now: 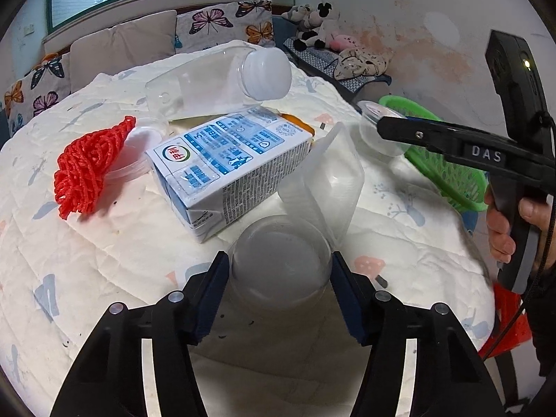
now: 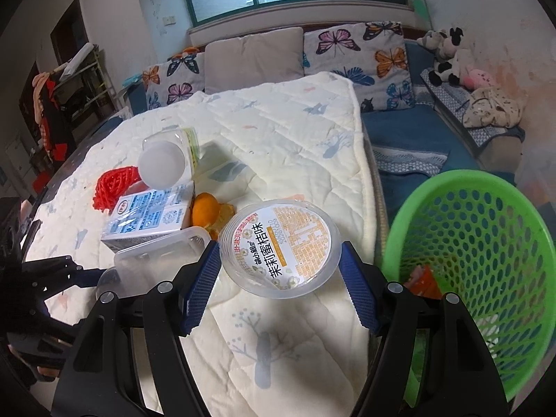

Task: Collect trash
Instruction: 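Grasp the pudding cup with the right gripper while the left grasps the clear cup, then release the pudding cup and clear cup into the green basket with both grippers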

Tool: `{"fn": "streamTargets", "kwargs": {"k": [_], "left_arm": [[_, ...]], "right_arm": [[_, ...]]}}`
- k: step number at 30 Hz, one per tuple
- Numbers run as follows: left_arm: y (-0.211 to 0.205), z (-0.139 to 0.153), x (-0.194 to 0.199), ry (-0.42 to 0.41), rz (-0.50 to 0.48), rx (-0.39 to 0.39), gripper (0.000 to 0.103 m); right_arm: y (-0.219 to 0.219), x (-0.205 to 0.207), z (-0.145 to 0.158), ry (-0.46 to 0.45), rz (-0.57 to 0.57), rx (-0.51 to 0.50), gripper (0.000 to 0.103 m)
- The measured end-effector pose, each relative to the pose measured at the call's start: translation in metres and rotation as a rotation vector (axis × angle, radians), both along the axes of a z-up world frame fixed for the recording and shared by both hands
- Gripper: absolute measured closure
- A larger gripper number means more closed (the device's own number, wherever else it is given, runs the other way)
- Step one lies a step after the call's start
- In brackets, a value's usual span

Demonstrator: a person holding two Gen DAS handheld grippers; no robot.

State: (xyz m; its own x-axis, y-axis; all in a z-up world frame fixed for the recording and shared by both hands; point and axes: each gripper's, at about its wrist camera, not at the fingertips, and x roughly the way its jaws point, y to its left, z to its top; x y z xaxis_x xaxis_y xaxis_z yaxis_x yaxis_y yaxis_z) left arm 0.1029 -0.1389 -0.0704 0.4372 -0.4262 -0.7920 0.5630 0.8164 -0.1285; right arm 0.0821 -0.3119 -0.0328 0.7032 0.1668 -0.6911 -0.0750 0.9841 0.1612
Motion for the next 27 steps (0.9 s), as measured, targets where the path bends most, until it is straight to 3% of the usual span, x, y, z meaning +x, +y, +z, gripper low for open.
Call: {"fn": "streamTargets", "kwargs": {"k": [18,27], "left_arm": [[0.024,0.052,-0.02,-0.078,-0.011,-0.067,0.046],[-0.024,0.069,-0.015,-0.09,-0.096,-0.091,0.046]], "right_arm": [[-0.033,-0.042,0.01,-0.034,-0.091,-0.005,0.034],[-0.078,-0.062,0.006,-0.025,-0.2,-0.007,0.034]]}}
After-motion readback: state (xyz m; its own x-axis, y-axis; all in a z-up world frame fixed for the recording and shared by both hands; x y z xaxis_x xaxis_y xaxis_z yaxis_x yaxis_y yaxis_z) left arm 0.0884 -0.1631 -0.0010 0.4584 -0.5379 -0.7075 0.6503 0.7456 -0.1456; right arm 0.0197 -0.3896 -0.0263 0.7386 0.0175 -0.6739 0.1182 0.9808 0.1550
